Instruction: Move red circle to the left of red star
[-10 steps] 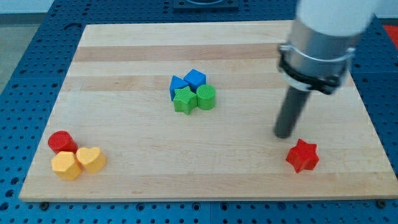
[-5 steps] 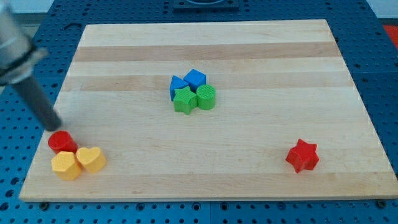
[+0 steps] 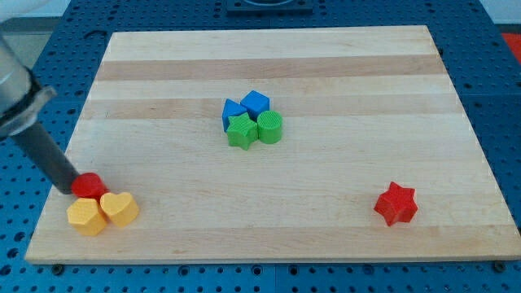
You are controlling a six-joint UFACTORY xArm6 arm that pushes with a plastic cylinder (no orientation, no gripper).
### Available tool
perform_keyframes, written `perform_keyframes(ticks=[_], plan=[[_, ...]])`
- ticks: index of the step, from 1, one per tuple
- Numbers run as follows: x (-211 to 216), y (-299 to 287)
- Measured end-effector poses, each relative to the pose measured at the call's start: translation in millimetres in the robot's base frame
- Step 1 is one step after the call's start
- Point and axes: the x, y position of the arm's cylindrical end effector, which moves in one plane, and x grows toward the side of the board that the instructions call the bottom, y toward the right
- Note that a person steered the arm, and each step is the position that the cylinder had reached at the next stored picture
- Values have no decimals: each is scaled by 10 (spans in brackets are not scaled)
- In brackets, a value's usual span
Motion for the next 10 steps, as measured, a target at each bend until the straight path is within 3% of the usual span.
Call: perform_keyframes(ticks=[2,3,5,8,10], plan=[[62,-303],[93,-130],[52,1072],[97,801],[119,2399]])
